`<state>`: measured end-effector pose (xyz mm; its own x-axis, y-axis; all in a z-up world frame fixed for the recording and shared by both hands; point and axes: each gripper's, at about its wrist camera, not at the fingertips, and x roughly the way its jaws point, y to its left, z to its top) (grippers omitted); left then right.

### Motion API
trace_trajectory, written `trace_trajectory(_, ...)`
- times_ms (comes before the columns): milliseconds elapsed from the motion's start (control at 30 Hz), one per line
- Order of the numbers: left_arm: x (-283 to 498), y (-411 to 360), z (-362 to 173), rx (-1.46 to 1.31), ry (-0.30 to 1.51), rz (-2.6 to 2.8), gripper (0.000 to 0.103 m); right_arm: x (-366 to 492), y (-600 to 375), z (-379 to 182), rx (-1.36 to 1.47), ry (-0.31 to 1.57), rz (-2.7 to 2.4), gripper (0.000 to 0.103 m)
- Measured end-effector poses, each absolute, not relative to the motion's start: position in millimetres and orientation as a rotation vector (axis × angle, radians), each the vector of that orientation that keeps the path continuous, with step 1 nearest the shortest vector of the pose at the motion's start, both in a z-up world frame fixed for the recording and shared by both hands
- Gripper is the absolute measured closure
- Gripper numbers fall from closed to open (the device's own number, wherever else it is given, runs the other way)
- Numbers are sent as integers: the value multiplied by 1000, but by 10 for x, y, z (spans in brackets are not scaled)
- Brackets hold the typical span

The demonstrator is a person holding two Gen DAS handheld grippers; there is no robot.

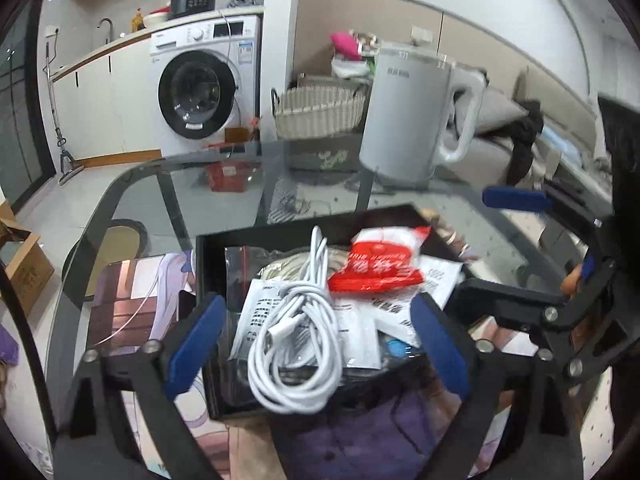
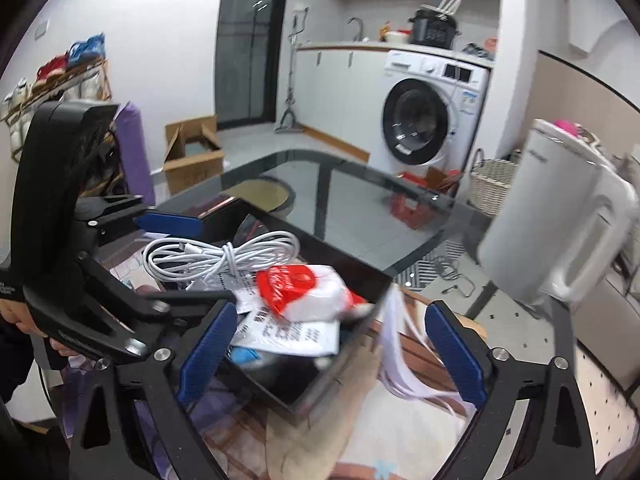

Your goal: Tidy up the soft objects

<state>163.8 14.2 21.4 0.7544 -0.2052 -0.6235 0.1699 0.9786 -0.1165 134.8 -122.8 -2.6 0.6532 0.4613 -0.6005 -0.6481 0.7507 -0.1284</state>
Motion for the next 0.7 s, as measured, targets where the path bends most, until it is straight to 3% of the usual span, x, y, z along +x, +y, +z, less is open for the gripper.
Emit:
trace_trajectory(67,1552,175,273,-63,649,-189,0,1278,-1320,17,-324,561,626,2)
trace_trajectory(400,1152,265,416,-38,549,-80,0,940,-1499,165,-214,477,603,1)
trace_trajectory(700,846,321,239,-73,505,-28,0,746,-1478,-61,-136,479,588,1)
